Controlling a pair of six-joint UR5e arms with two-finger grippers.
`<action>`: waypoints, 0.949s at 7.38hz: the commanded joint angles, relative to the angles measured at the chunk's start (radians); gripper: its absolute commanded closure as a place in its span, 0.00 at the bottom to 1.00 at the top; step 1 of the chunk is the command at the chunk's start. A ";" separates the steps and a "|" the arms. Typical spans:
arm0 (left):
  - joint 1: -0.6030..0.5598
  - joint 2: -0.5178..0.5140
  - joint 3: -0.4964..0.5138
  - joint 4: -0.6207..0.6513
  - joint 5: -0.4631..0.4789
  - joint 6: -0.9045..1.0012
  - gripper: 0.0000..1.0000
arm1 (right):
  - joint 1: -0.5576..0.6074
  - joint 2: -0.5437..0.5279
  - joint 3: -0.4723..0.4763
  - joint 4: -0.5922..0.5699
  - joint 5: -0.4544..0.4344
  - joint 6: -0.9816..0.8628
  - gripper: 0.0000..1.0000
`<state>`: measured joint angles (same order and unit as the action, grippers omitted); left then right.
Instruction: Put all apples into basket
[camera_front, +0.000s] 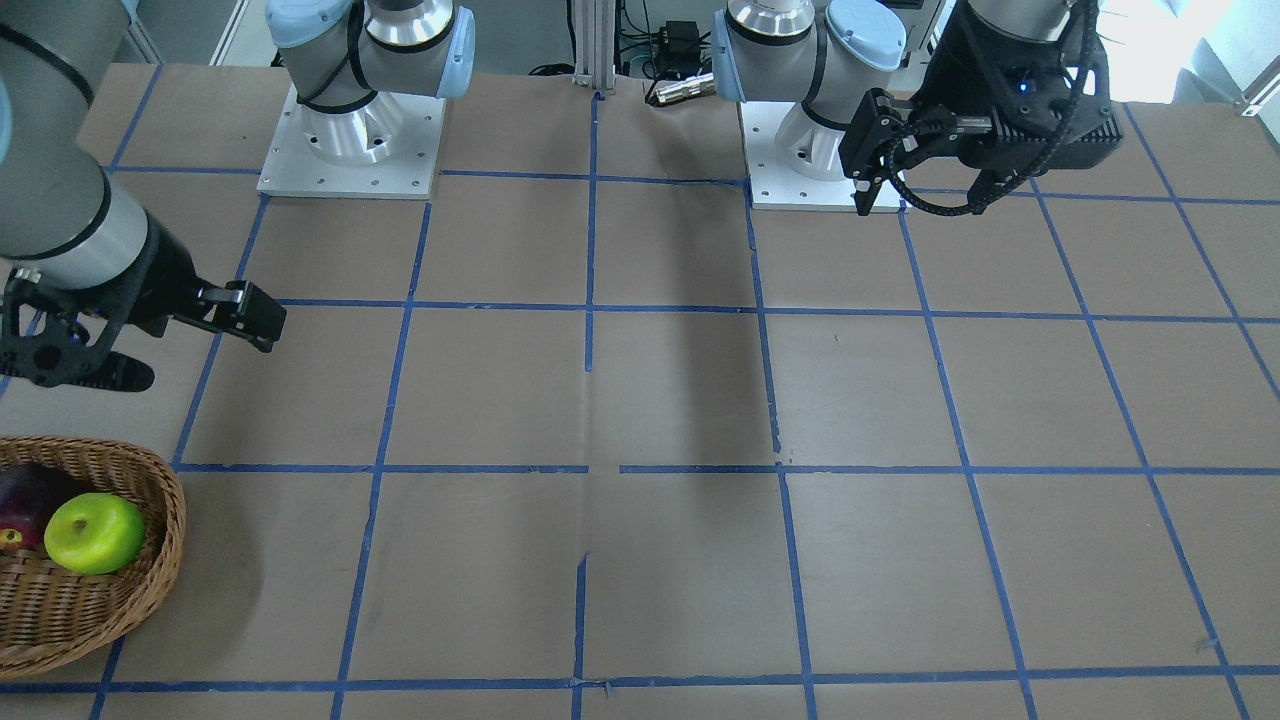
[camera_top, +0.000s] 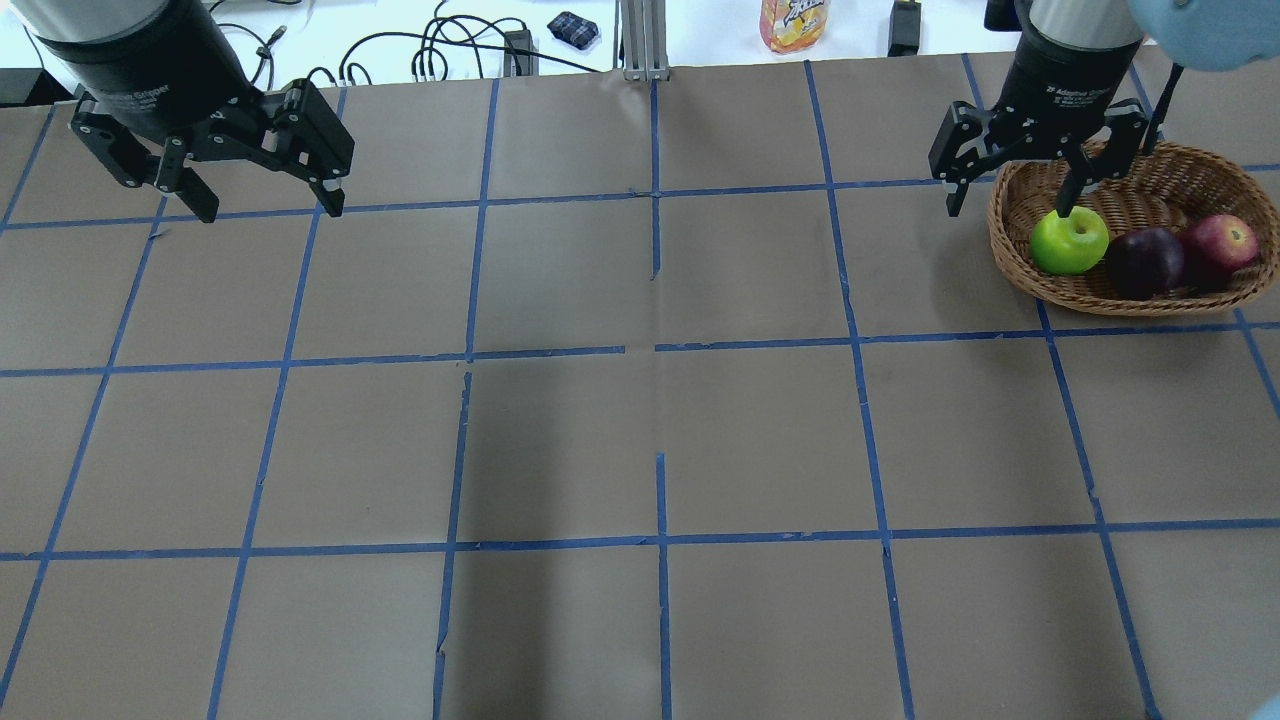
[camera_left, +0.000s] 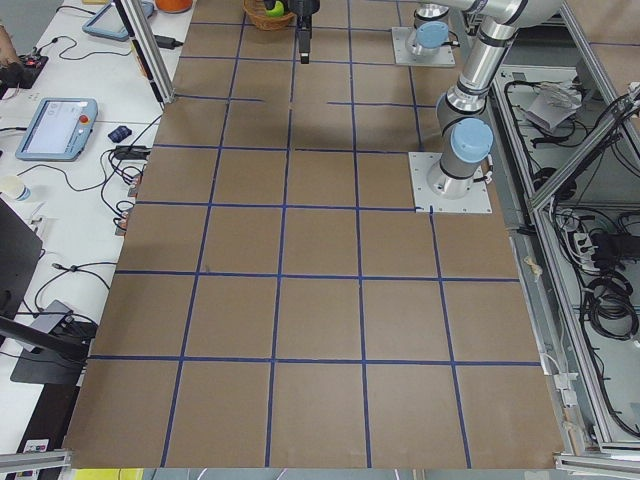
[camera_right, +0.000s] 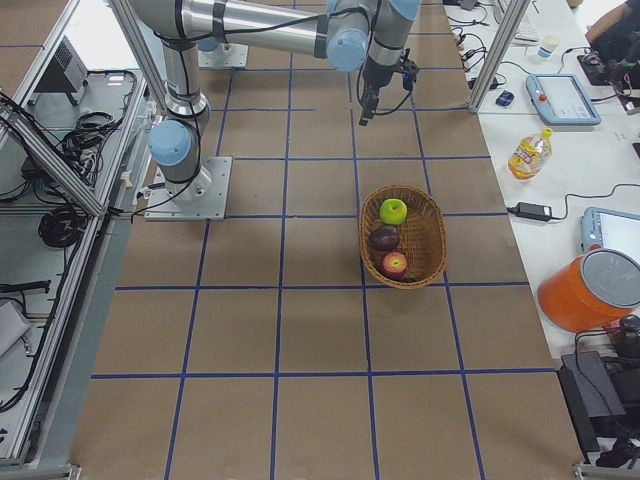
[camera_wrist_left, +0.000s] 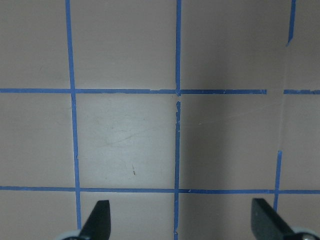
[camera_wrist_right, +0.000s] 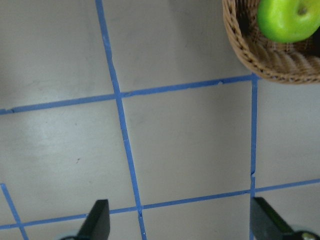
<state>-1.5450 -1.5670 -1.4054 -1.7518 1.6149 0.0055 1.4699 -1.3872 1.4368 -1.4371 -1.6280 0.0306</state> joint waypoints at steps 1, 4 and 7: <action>0.000 -0.002 -0.006 0.000 0.017 -0.002 0.00 | 0.015 -0.081 0.051 0.041 0.008 0.019 0.00; 0.002 -0.011 0.009 -0.018 0.010 -0.001 0.00 | 0.017 -0.180 0.209 -0.098 0.086 0.009 0.00; 0.000 -0.005 -0.006 -0.020 0.014 -0.001 0.00 | 0.020 -0.231 0.188 -0.083 0.076 0.008 0.00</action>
<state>-1.5446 -1.5734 -1.4101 -1.7705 1.6287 0.0045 1.4873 -1.6055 1.6364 -1.5424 -1.5455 0.0377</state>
